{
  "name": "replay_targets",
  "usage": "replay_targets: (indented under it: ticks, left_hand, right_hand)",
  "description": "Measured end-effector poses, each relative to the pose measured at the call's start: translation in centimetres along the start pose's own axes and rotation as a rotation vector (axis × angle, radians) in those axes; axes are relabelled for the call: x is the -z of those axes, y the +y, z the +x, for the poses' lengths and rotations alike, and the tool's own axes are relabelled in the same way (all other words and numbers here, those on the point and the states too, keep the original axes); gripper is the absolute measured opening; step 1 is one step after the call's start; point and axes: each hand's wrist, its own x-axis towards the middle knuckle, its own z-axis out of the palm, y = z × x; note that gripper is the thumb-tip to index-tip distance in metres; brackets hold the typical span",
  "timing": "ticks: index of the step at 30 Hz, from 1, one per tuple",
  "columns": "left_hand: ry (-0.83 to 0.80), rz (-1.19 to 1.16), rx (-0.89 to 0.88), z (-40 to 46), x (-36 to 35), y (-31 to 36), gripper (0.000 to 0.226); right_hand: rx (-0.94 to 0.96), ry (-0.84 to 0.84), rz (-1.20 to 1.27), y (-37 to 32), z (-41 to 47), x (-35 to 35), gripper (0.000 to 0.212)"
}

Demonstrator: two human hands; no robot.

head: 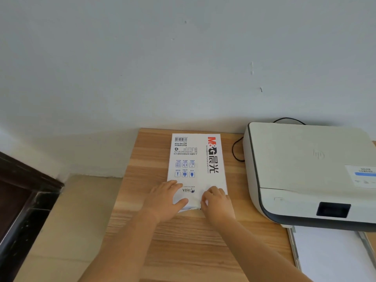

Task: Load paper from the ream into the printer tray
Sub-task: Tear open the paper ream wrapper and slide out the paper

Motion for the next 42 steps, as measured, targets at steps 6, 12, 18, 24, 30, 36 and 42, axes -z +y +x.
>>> replay_targets:
  ticks: [6, 12, 18, 24, 30, 36, 42]
  left_hand:
    - [0.024, -0.008, -0.015, -0.2, 0.1, 0.7, 0.061]
    - [0.013, 0.004, -0.027, -0.5, -0.7, 0.3, 0.063]
    - [0.006, 0.058, -0.042, -1.3, -1.5, 0.0, 0.064]
    - [0.023, 0.040, 0.000, -2.3, -2.9, -0.9, 0.065]
    - [0.029, 0.022, 0.010, -2.4, -2.9, -1.0, 0.065]
    - [0.048, 0.032, -0.021, -2.1, -3.0, -0.2, 0.064]
    - [0.036, 0.051, -0.040, -2.3, -3.4, 0.1, 0.063]
  right_hand:
    - [0.088, 0.095, 0.050, 1.1, -3.0, -1.3, 0.008]
    - [0.152, 0.092, 0.014, 1.1, -6.0, -2.9, 0.009]
    - [0.127, 0.020, -0.094, 2.3, -8.5, -4.6, 0.017]
    - [0.155, -0.008, -0.174, 2.2, -11.4, -5.4, 0.034]
    - [0.130, 0.024, -0.115, 3.0, -13.3, -4.2, 0.044]
    - [-0.154, 0.159, 0.021, 2.7, -8.3, -0.8, 0.051]
    - [-0.290, 0.043, 0.076, 3.4, -4.4, -1.3, 0.084]
